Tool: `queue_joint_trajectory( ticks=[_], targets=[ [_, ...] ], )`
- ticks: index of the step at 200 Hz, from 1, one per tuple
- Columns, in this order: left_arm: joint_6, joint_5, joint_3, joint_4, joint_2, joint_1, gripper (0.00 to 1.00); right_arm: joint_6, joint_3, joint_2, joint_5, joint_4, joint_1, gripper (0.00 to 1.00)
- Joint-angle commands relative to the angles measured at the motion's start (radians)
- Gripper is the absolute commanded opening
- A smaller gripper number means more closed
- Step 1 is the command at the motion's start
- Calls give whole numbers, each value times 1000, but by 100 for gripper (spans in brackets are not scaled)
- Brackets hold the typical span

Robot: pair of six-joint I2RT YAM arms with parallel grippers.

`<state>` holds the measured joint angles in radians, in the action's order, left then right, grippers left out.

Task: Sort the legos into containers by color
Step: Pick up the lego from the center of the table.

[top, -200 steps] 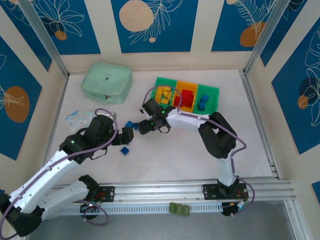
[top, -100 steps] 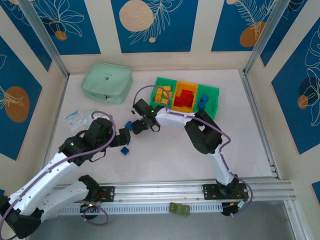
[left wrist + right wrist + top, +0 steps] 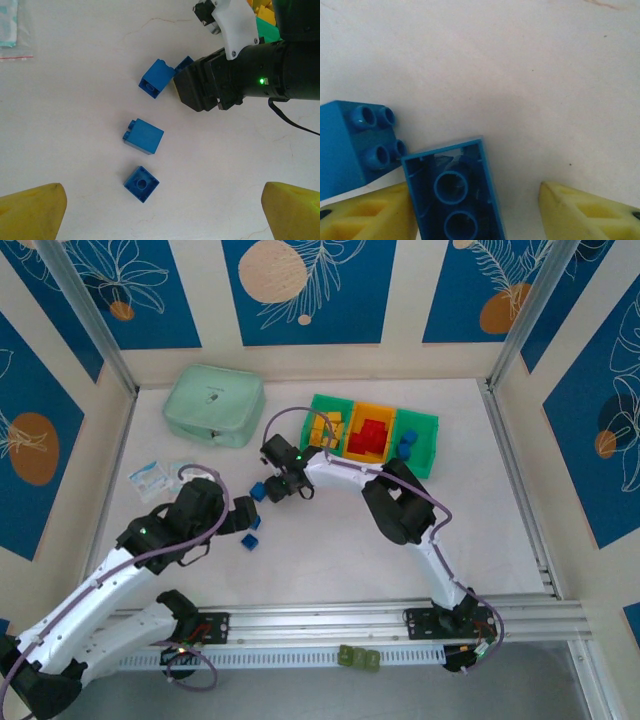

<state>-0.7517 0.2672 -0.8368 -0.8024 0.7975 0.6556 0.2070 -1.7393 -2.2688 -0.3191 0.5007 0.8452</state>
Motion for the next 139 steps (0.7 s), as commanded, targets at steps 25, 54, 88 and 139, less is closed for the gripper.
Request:
queue_joint_trajectory(
  ticks=[25, 54, 88, 139],
  targets=[
    [-7, 14, 1, -11, -21, -15, 99, -29, -36, -15, 39, 47, 15, 49],
    [-1, 4, 1, -15, -24, -16, 99, -25, -41, -14, 22, 66, 15, 41],
    [4, -26, -1, 2, -27, -16, 99, -6, 19, 56, 15, 45, 17, 31],
    [50, -123, -21, 48, -24, -16, 99, 67, 186, 253, 9, 10, 10, 30]
  ],
)
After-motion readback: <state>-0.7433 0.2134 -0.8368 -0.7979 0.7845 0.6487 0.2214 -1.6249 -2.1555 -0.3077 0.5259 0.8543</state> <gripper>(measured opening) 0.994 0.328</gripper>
